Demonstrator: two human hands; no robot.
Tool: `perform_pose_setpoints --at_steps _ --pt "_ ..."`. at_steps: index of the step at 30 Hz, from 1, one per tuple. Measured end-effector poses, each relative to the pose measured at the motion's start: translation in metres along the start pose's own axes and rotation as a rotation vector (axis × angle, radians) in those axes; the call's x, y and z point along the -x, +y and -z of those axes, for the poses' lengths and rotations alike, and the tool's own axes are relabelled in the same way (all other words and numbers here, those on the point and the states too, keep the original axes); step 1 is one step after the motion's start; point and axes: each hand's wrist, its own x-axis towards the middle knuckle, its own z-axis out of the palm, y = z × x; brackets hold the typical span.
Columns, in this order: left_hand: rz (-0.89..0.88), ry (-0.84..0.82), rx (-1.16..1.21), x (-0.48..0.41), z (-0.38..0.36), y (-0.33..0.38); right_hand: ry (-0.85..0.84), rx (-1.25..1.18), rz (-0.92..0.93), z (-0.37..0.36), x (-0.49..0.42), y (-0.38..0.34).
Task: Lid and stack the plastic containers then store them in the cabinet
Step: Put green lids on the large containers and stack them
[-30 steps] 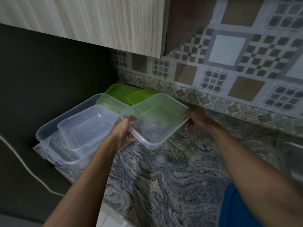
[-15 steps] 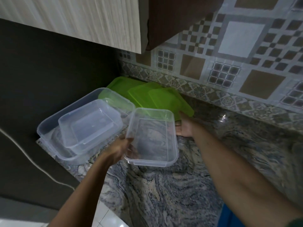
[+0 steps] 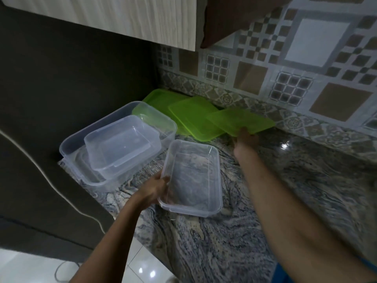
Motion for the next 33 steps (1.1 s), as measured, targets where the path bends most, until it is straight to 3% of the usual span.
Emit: perform_pose_setpoints --at_steps 4,11,15,19,21,24,30,33 --pt "-0.031 -0.105 -0.014 -0.001 0.002 -0.018 -0.085 -0.155 0.172 0.023 0.028 -0.013" --pt "-0.219 0.094 -0.487 -0.009 0.004 -0.029 -0.165 -0.092 0.261 0.068 0.044 -0.022" --pt "-0.11 0.083 -0.288 -0.008 0.005 -0.029 -0.233 0.284 0.22 0.073 0.04 -0.031" --pt "0.085 0.004 0.044 -0.006 0.006 -0.02 -0.516 0.589 0.026 0.067 0.04 -0.027" --pt "0.089 -0.034 0.059 -0.008 0.007 -0.018 -0.557 0.765 0.08 0.06 0.042 -0.017" --pt "0.022 -0.022 -0.07 -0.011 0.008 -0.024 -0.538 0.875 0.169 0.049 0.049 0.0" --pt "-0.111 0.017 -0.19 -0.012 -0.006 -0.025 -0.258 0.923 0.236 0.044 0.04 0.049" --pt "-0.14 0.071 -0.244 -0.02 -0.009 -0.03 -0.215 0.918 0.265 0.041 0.045 0.055"
